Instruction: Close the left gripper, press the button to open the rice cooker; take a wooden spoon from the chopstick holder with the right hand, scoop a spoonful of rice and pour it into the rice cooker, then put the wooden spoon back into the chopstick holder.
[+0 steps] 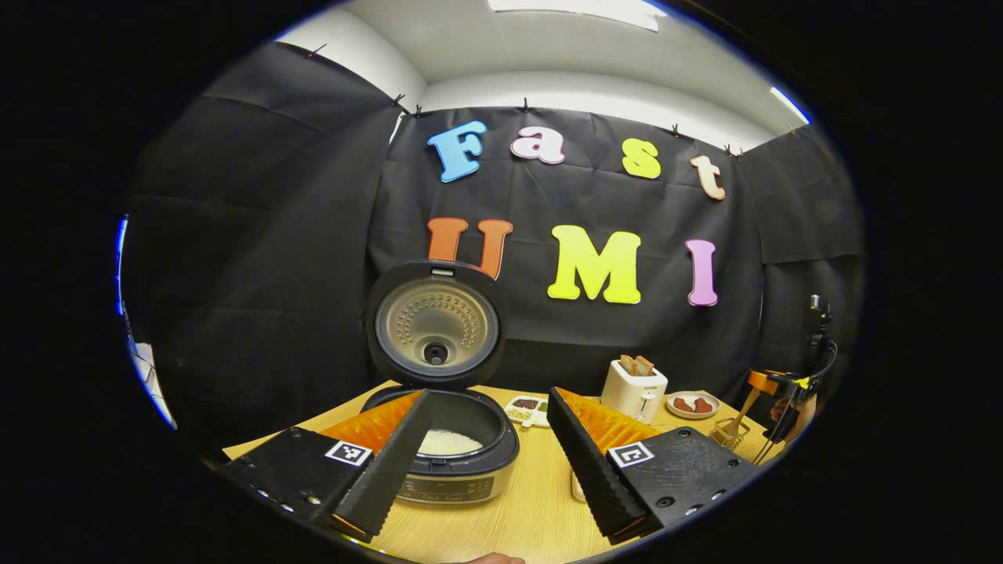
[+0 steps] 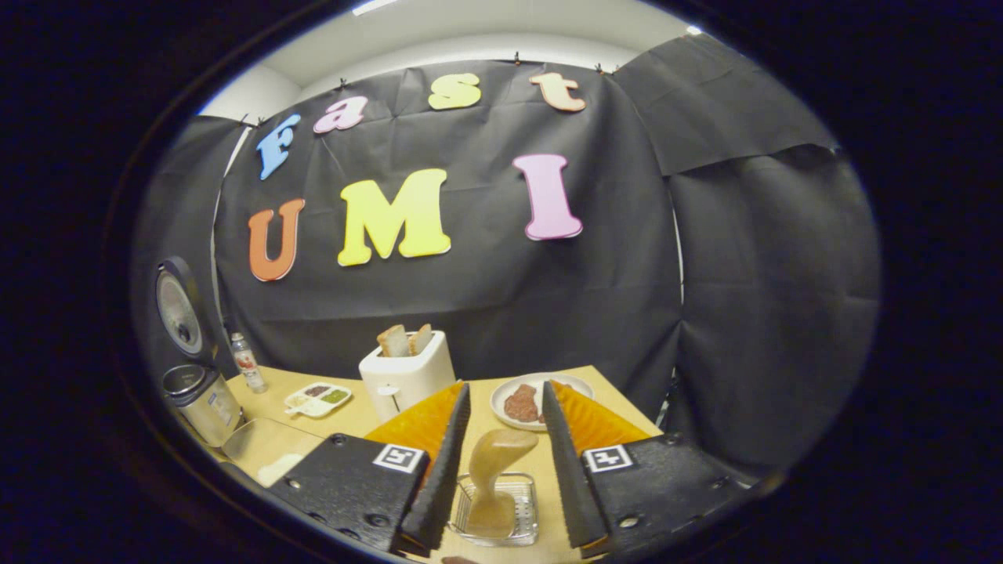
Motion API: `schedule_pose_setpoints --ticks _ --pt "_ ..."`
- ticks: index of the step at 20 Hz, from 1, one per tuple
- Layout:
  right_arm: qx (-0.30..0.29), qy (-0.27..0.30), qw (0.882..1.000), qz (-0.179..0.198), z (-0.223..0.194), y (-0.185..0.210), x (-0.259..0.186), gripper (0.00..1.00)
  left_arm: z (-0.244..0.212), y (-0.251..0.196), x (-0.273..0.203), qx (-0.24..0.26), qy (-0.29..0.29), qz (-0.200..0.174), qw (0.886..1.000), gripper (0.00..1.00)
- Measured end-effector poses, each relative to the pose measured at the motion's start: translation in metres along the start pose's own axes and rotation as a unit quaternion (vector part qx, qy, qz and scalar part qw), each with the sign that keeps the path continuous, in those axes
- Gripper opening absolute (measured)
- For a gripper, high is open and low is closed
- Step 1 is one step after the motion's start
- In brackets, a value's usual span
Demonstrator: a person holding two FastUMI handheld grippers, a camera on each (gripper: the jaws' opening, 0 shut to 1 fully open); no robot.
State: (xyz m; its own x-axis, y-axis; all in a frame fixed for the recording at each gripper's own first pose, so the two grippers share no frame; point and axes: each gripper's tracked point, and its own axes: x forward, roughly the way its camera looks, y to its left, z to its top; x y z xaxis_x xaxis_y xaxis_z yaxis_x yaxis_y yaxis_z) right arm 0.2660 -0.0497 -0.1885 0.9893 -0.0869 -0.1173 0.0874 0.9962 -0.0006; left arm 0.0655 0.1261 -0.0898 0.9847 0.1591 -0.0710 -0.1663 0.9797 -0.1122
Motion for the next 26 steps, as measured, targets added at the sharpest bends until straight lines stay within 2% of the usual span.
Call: schedule_pose_setpoints --ticks 1,3,4,8,9,10,11,12,13,16,17,19,20,21,23,24,25,26 --pt "0.002 -0.008 1.0 0.002 0.007 0.001 -0.007 0.75 0.004 0.005 0.007 -0.004 -0.001 0.002 1.0 0.94" --pt "0.005 -0.019 1.0 0.004 0.017 0.002 -0.023 0.96 0.012 0.015 0.023 -0.014 0.006 0.004 1.0 0.95" --pt "0.005 -0.026 1.0 0.005 0.021 0.004 -0.032 1.0 0.02 0.021 0.03 -0.017 0.005 0.007 1.0 0.95" --pt "0.002 -0.039 0.999 -0.004 0.032 0.009 -0.061 1.0 0.059 0.045 0.048 -0.01 -0.011 0.019 1.0 0.94" --pt "0.015 -0.034 0.999 -0.005 0.031 0.015 -0.068 0.95 0.068 0.051 0.052 -0.007 -0.017 0.023 1.0 0.94" --pt "0.027 -0.034 0.999 0.005 0.03 0.026 -0.076 1.0 0.08 0.057 0.055 -0.003 -0.024 0.028 0.999 0.94" --pt "0.032 -0.038 0.999 0.023 0.034 0.04 -0.084 1.0 0.089 0.062 0.059 0.002 -0.028 0.037 0.999 0.94" --pt "0.025 -0.038 0.998 0.038 0.029 0.054 -0.089 0.95 0.097 0.065 0.063 0.004 -0.03 0.043 0.999 0.94" --pt "0.011 -0.041 0.998 0.047 0.025 0.064 -0.093 1.0 0.107 0.063 0.067 0.007 -0.035 0.039 0.999 0.94" --pt "-0.023 -0.046 0.997 0.066 0.016 0.083 -0.105 1.0 0.139 0.044 0.086 0.023 -0.062 0.007 0.998 0.94" --pt "-0.024 -0.043 0.996 0.076 0.014 0.093 -0.108 0.96 0.147 0.041 0.094 0.027 -0.065 0.003 0.998 0.94" --pt "-0.015 -0.044 0.994 0.1 0.011 0.111 -0.114 0.96 0.165 0.046 0.112 0.043 -0.076 0.013 0.996 0.97" --pt "-0.013 -0.044 0.993 0.108 0.007 0.115 -0.117 1.0 0.174 0.047 0.12 0.044 -0.082 0.015 0.996 0.94" --pt "-0.01 -0.044 0.993 0.11 0.005 0.116 -0.119 1.0 0.182 0.045 0.13 0.043 -0.088 0.014 0.995 0.94" --pt "-0.016 -0.042 0.992 0.117 0.002 0.117 -0.124 0.95 0.189 0.042 0.152 0.045 -0.093 0.01 0.995 0.94" --pt "-0.017 -0.042 0.992 0.114 0.001 0.112 -0.125 1.0 0.191 0.044 0.167 0.045 -0.092 0.01 0.995 0.94" --pt "-0.016 -0.045 0.992 0.113 0.002 0.111 -0.128 0.95 0.193 0.049 0.179 0.044 -0.093 0.018 0.994 0.94" --pt "-0.019 -0.046 0.992 0.116 0.003 0.111 -0.13 1.0 0.193 0.056 0.191 0.046 -0.094 0.027 0.994 0.94"
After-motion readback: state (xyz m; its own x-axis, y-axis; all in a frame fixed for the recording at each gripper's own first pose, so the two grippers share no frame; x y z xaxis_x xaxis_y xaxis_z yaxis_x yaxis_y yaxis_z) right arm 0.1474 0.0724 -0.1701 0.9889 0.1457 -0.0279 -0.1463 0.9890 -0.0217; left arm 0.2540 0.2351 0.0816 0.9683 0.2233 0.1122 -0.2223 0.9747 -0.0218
